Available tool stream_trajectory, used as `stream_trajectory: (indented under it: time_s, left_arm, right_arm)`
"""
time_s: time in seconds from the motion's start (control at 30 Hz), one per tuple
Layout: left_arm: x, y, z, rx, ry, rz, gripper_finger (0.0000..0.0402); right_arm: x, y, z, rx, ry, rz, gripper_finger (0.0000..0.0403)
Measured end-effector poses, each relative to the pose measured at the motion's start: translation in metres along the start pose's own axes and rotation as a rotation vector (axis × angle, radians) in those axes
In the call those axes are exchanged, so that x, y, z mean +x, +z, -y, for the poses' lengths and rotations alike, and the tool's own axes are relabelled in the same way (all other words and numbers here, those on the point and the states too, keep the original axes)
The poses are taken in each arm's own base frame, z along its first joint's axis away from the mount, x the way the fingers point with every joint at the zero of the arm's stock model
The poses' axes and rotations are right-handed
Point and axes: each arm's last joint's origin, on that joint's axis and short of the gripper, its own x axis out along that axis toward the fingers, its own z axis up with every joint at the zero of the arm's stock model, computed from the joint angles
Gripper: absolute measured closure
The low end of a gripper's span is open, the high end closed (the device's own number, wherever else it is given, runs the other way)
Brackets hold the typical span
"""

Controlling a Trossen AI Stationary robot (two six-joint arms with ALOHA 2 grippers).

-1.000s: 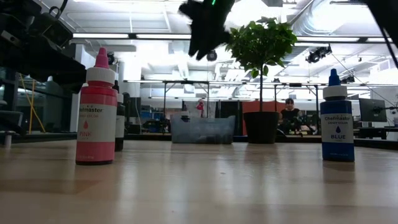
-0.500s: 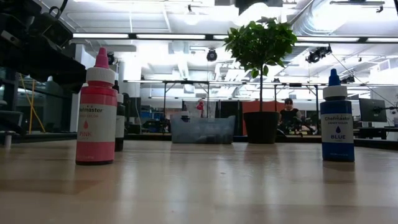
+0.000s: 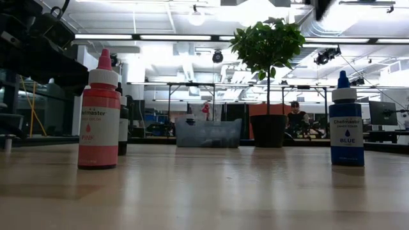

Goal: Pick & Place food coloring
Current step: Put the large blue food coloring bottle into the black bin

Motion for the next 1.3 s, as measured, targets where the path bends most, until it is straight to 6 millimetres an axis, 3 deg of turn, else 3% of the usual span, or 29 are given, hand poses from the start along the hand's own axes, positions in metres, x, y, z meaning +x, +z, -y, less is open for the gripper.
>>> stream_trajectory:
  time_s: [0.17, 0.33, 0.53, 0.67, 0.87, 1.3]
  left_arm:
    - [0.000, 0.000, 0.000, 0.000, -0.001, 0.000, 0.0238]
    - [0.000, 0.000, 0.000, 0.000, 0.000, 0.000, 0.0238]
    - [0.000, 0.000, 0.000, 0.000, 0.000, 0.000, 0.0238]
    - [0.000, 0.000, 0.000, 0.000, 0.000, 0.000, 0.0238]
    - [0.000, 0.000, 0.000, 0.000, 0.000, 0.000, 0.0238]
    - [0.000, 0.000, 0.000, 0.000, 0.000, 0.000, 0.0238]
  right_arm:
    - [0.028, -0.034, 0.008, 0.031, 0.005, -0.032, 0.0250]
    - [0.063, -0.054, 0.014, -0.037, 0.043, 0.011, 0.0249]
    - [0.104, -0.063, 0.017, -0.216, 0.093, 0.073, 0.0248]
    - [0.121, -0.066, 0.012, -0.354, 0.142, 0.115, 0.0247]
    - [0.127, -0.071, 0.004, -0.467, 0.173, 0.162, 0.0246]
    - [0.127, -0.072, 0.002, -0.477, 0.131, 0.192, 0.0238]
